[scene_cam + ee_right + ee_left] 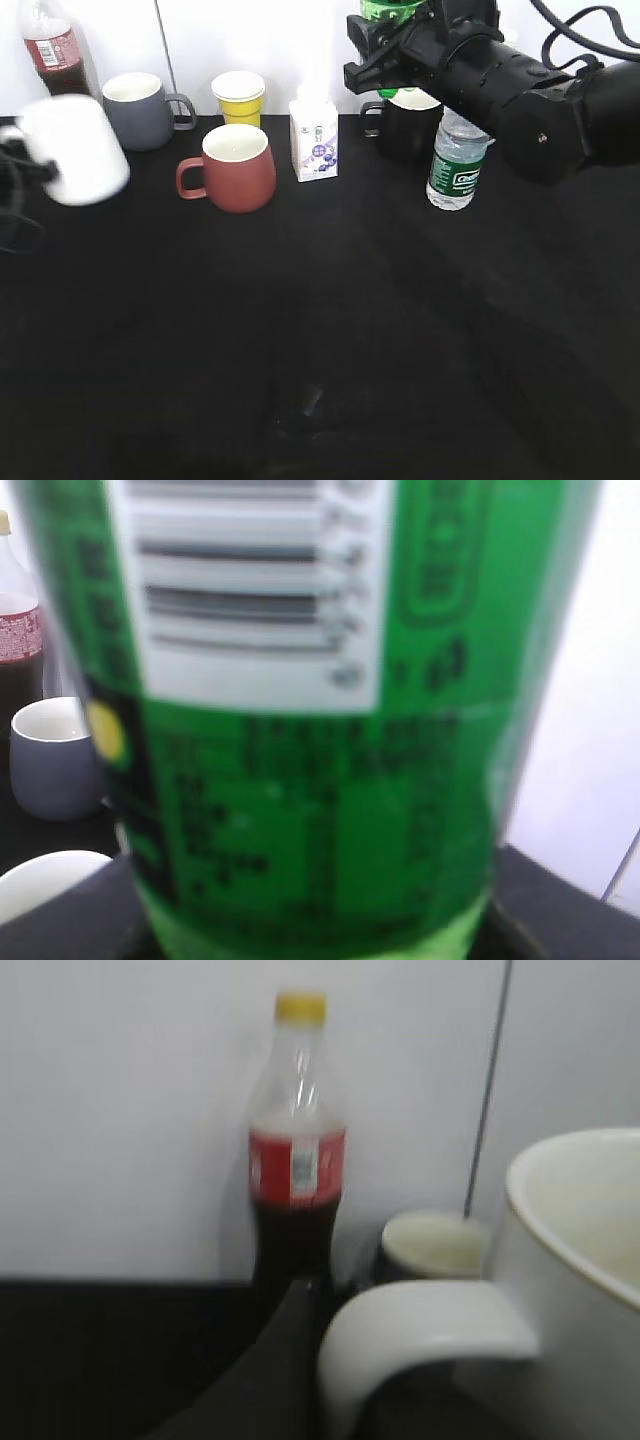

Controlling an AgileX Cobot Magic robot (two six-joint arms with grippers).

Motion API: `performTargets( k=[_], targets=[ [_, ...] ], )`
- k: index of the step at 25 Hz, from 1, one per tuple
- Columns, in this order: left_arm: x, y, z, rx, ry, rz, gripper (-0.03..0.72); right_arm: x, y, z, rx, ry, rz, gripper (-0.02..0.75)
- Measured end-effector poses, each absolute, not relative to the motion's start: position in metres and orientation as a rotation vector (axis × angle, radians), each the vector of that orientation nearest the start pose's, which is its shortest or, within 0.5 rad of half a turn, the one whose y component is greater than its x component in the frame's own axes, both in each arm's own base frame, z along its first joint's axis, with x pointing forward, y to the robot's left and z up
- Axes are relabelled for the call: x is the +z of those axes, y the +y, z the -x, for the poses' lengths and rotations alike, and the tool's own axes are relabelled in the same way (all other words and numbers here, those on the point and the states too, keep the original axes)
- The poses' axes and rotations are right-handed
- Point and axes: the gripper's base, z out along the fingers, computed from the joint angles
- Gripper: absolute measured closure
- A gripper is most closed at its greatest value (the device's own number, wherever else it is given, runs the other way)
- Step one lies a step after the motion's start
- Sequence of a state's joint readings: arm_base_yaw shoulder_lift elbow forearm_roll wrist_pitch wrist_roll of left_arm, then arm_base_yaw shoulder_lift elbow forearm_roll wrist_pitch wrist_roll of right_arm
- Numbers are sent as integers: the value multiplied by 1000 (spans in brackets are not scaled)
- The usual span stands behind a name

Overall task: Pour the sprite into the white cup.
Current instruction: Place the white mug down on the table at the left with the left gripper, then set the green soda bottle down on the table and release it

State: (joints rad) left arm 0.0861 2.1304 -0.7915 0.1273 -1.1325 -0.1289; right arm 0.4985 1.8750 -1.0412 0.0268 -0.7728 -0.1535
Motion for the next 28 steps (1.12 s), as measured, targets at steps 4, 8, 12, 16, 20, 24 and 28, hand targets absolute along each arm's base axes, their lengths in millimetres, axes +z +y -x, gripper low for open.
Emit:
performTargets(
  k=[4,8,12,16,20,24,28],
  targets=[
    [69,24,-407,-92,1681,37,634,229,195,-362,276,1479,466,362],
    [51,26,-422,-102,1669,17,634,230,195,-362,277,1471,461,362],
    [53,25,-422,-114,1647,14,571,230,195,-362,279,1467,458,362],
    [51,24,-416,-125,1642,26,420,231,195,-362,279,1463,457,362],
    [42,23,-393,-136,1688,46,407,231,195,-362,279,1463,457,362],
    [66,20,-356,-134,1755,56,402,231,194,-362,281,1467,445,362],
    [138,15,-312,-127,1641,35,402,248,184,-361,314,1507,291,362]
  ],
)
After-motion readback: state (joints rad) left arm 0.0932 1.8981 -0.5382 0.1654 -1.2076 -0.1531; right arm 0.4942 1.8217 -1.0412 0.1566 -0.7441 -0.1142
